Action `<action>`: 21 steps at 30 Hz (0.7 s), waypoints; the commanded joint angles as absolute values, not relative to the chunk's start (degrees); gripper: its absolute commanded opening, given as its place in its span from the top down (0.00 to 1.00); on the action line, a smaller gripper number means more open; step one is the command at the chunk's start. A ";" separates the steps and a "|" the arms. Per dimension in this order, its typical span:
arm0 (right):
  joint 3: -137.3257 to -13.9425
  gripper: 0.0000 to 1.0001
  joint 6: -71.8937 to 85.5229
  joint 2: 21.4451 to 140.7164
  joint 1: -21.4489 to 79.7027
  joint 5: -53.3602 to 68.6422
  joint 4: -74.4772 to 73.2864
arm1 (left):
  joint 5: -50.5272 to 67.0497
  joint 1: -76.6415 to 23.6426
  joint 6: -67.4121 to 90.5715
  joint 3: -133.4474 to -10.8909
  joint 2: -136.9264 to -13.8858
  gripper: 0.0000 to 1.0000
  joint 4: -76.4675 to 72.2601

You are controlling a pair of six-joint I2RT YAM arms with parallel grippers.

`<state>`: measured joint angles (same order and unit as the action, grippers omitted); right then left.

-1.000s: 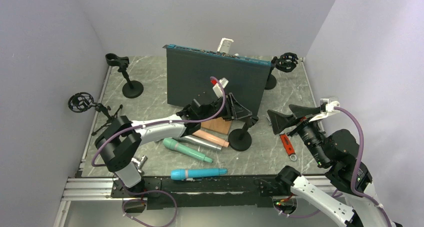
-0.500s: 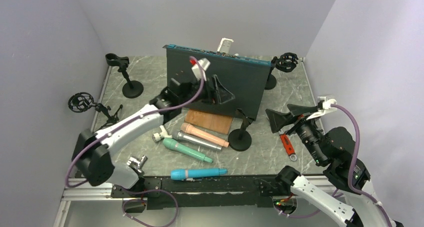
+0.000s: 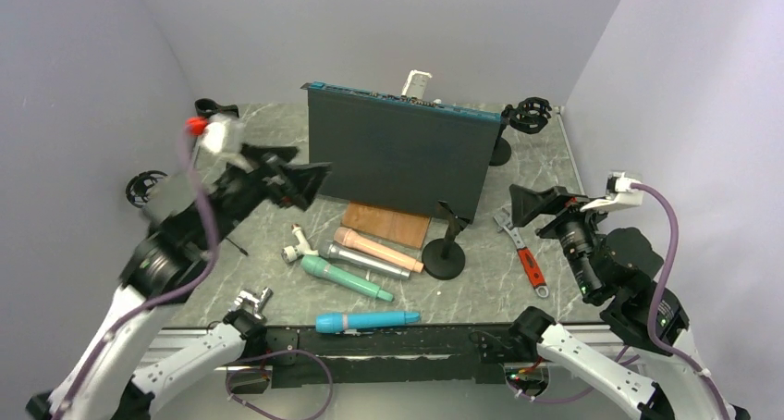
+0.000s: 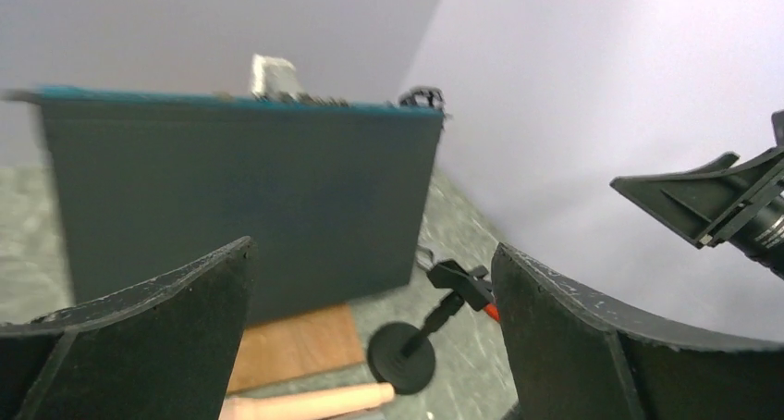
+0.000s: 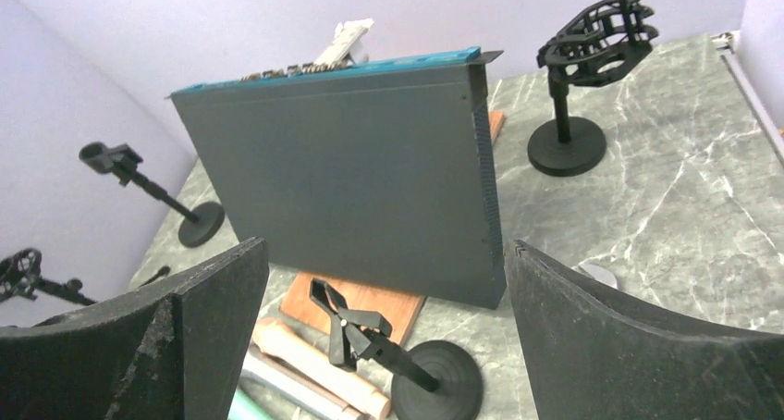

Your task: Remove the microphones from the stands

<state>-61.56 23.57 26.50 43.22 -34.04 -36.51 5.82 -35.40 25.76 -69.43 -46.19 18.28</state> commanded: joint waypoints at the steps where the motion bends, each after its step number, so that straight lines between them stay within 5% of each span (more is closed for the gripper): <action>1: -65.01 0.00 23.63 26.06 43.22 -39.03 -34.93 | -8.59 -35.33 16.22 -71.49 -35.81 0.01 25.08; 10: -66.53 0.00 22.37 24.39 43.26 -39.20 -32.29 | -18.42 -35.33 11.32 -69.01 -19.61 0.01 23.38; 21: -66.54 0.00 25.77 23.31 43.22 -44.45 -33.06 | -23.61 -35.28 9.31 -68.31 -15.38 0.00 25.66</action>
